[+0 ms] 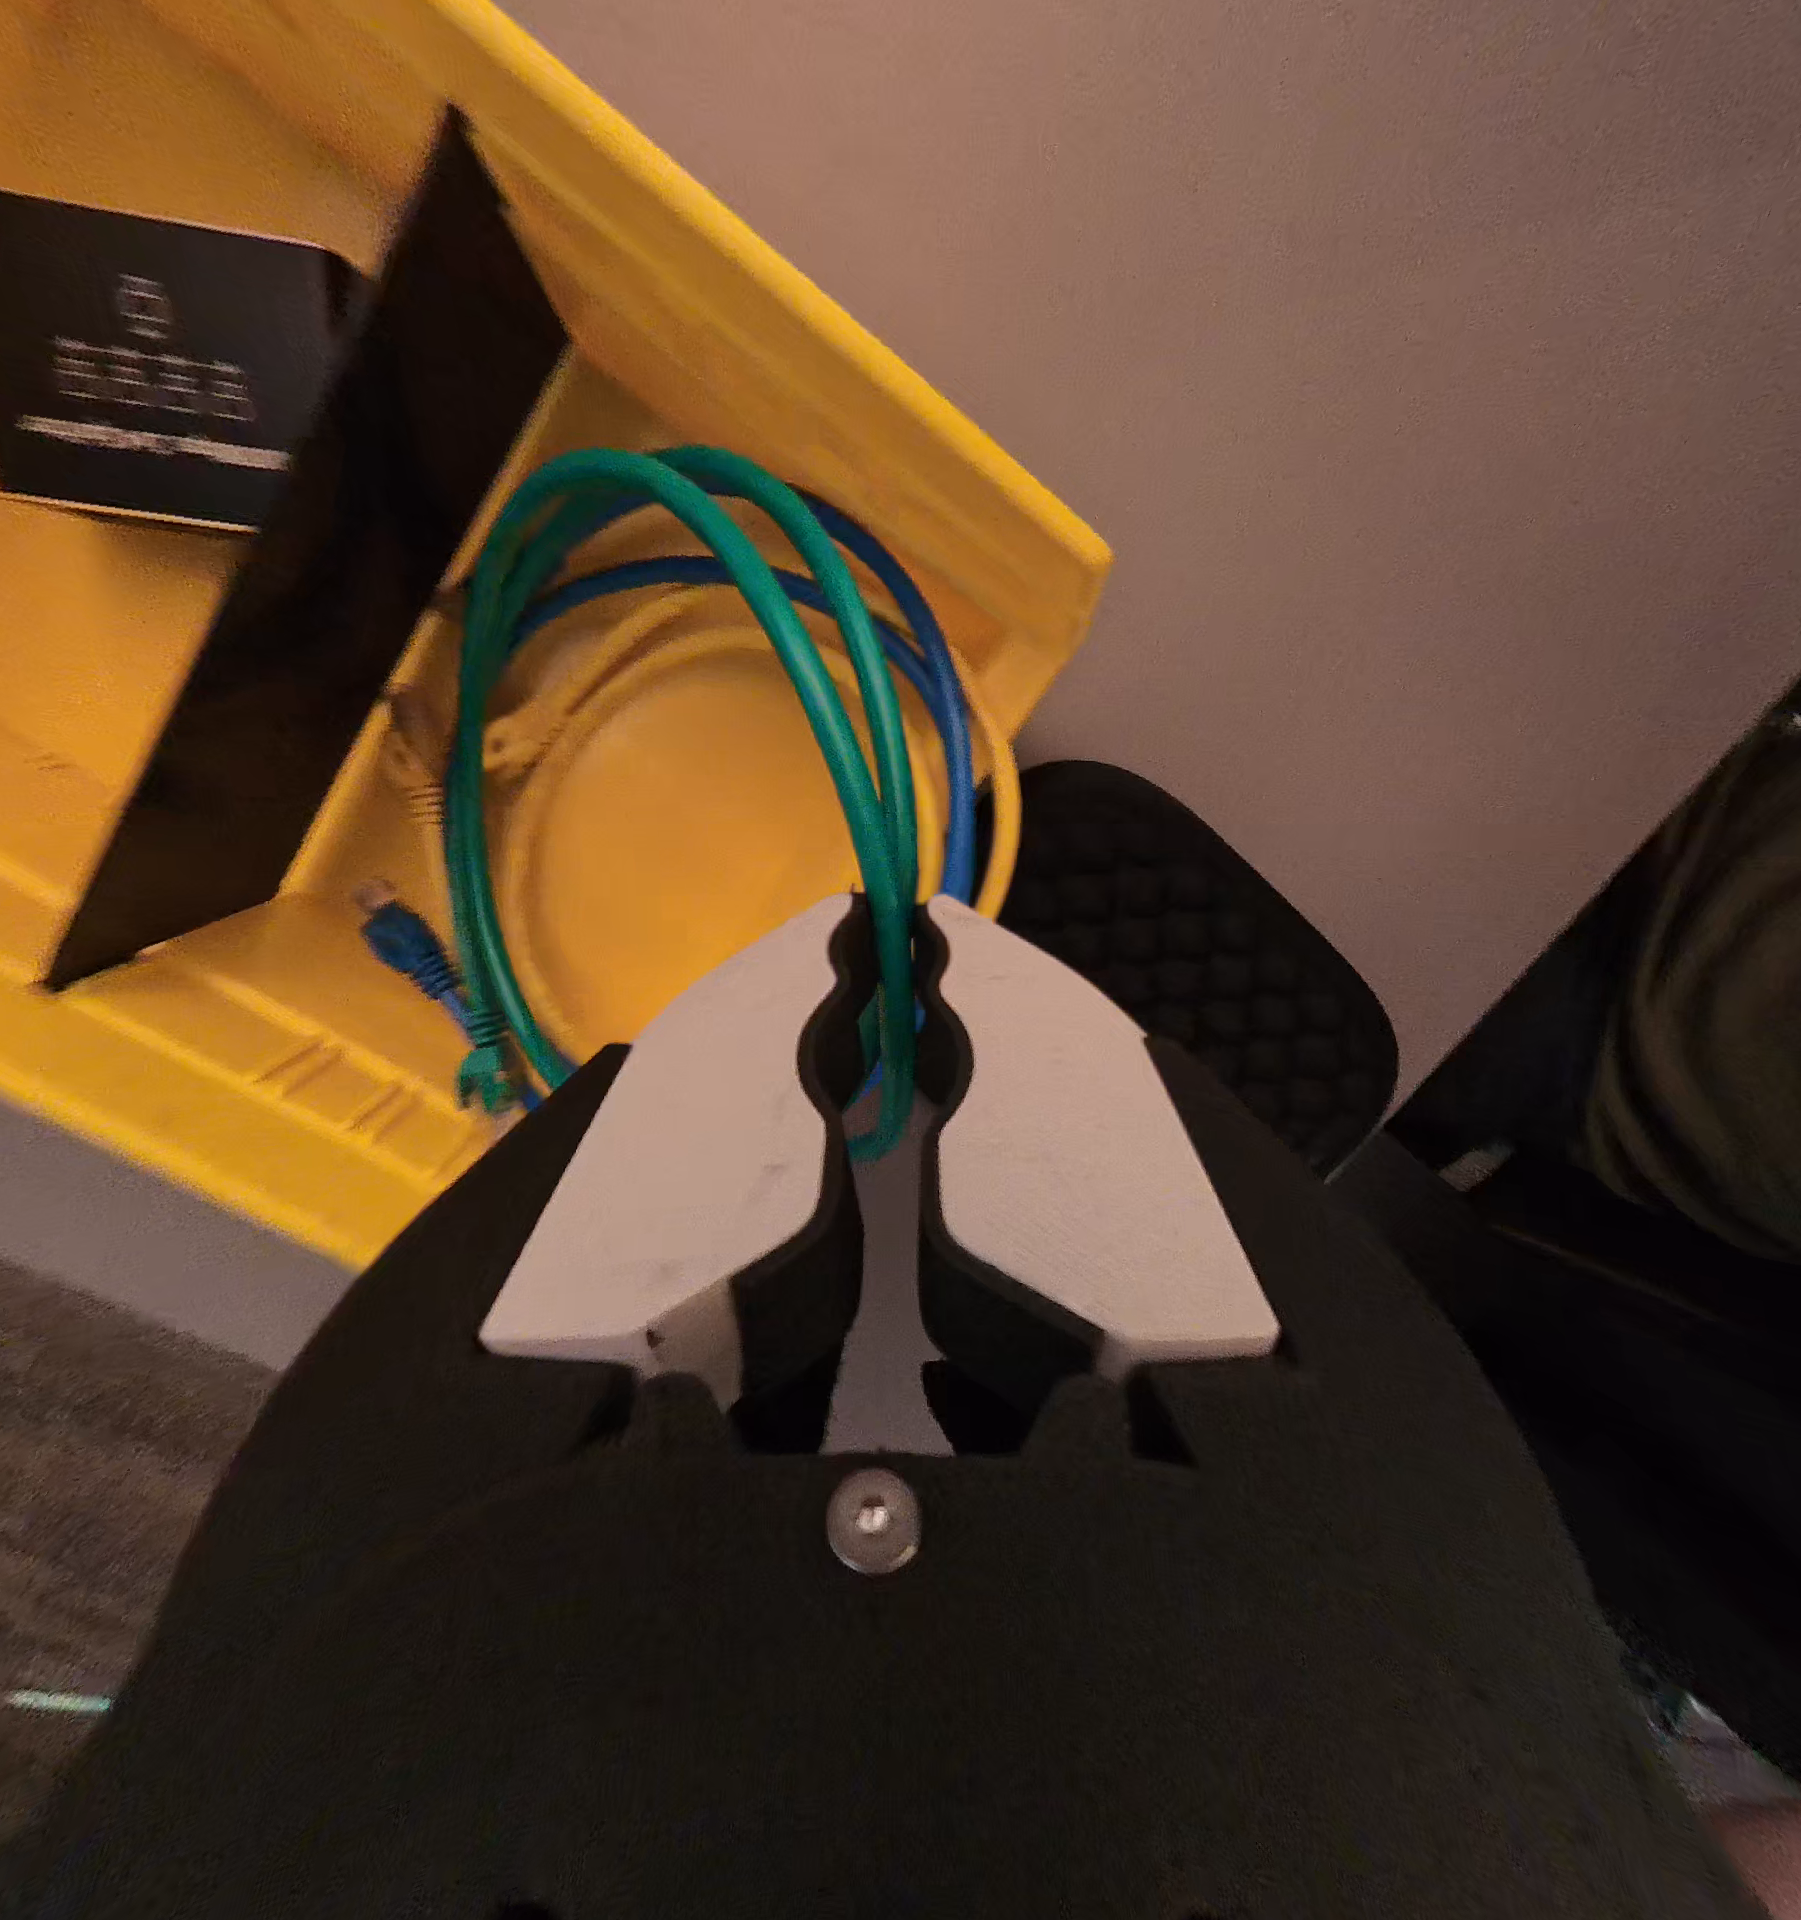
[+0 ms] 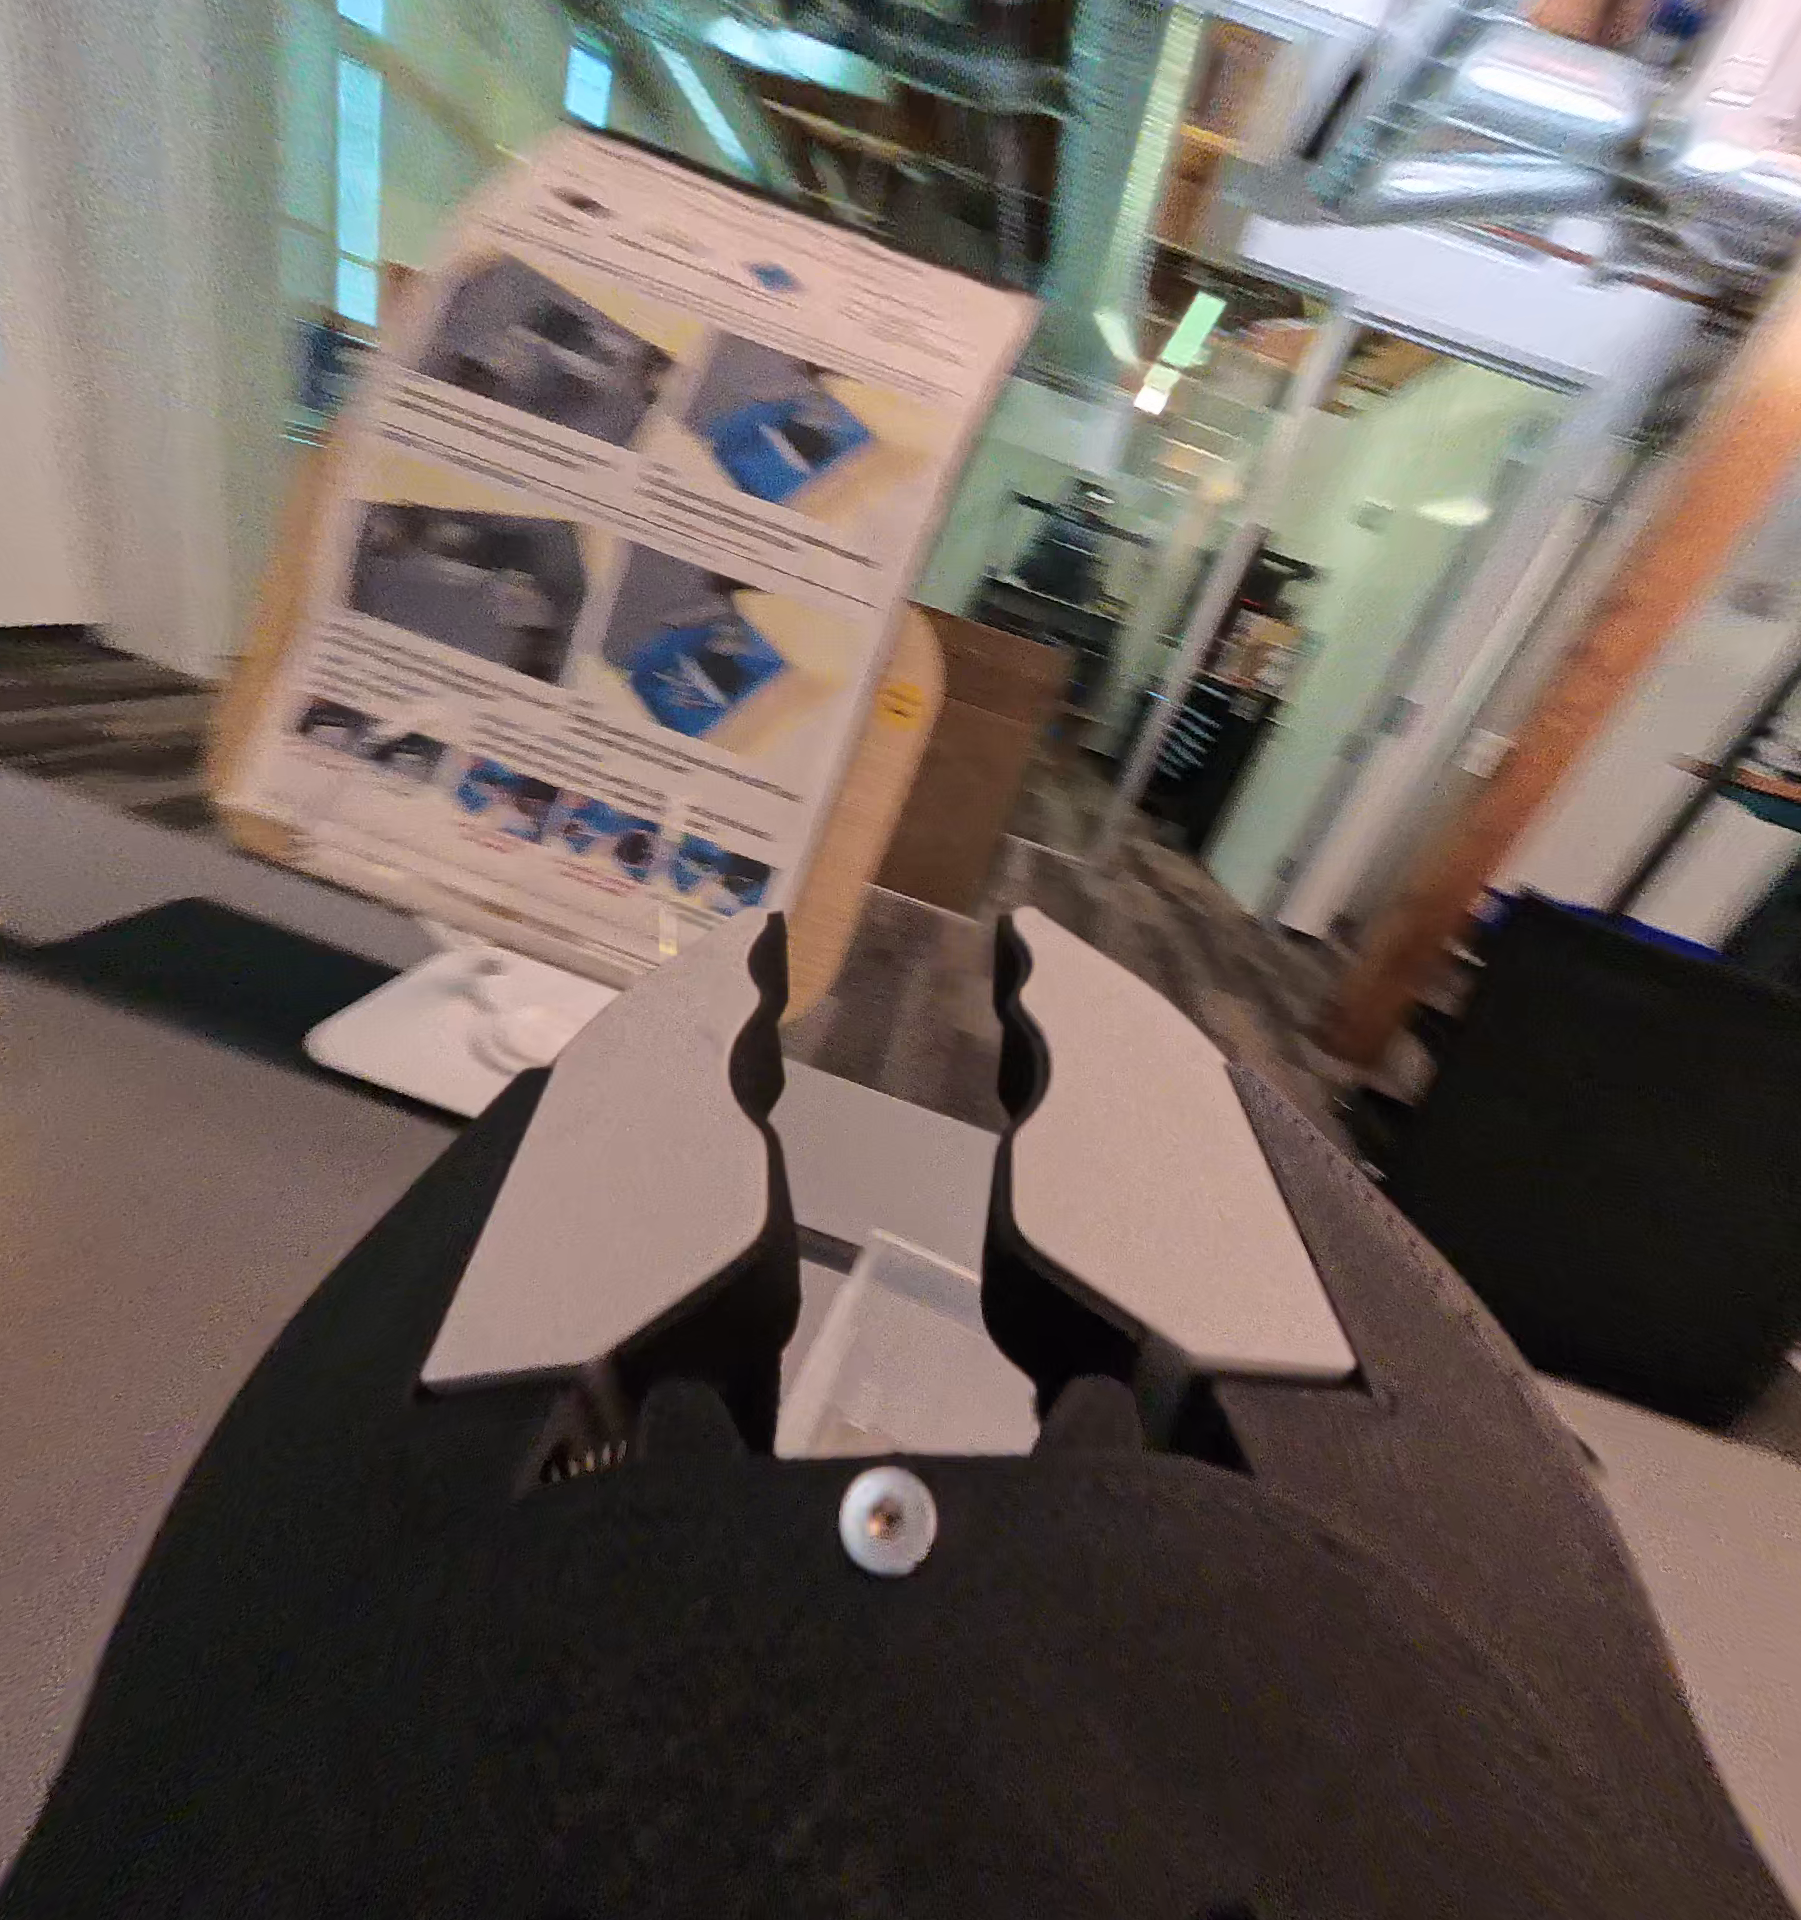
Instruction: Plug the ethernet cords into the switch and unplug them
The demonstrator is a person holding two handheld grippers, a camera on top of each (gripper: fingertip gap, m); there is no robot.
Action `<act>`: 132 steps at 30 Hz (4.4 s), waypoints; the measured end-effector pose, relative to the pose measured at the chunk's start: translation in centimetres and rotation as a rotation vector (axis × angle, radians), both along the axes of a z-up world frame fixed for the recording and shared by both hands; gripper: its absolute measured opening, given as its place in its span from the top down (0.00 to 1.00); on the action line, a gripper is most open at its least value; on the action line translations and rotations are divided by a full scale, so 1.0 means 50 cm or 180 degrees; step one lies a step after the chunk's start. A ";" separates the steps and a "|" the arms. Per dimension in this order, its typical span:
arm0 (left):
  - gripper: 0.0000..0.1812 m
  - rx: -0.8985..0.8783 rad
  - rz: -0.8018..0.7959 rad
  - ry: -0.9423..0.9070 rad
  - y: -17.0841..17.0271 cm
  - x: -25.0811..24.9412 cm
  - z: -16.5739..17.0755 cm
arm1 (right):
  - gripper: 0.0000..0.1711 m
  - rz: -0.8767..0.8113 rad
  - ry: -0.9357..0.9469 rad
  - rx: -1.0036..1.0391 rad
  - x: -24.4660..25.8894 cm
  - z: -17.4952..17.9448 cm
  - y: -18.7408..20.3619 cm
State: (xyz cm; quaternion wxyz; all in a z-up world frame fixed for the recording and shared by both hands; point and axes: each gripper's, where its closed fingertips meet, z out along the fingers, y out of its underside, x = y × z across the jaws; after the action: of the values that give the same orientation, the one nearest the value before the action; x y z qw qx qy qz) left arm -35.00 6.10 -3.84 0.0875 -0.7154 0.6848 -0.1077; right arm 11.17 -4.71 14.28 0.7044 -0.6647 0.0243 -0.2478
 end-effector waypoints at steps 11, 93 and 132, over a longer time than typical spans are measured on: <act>0.97 0.0975 0.0210 -0.0705 0.027 0.123 0.336 | 0.75 -0.0453 -0.0004 -0.0763 0.026 -0.117 0.064; 0.97 0.1539 -0.0185 -0.1625 -0.103 0.400 0.328 | 0.66 0.2042 -0.0576 -0.1357 -0.205 -0.183 0.075; 0.62 -0.0332 -0.0033 -0.1937 -0.323 0.417 -0.044 | 0.66 0.2071 -0.0589 -0.1543 -0.169 -0.162 0.009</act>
State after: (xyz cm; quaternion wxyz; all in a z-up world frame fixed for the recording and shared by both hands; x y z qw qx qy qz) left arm -14.16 -10.06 -6.04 0.2512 -0.6503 0.6243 -0.3525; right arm 2.71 -4.26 6.21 0.5683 -0.7592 -0.3095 -0.0695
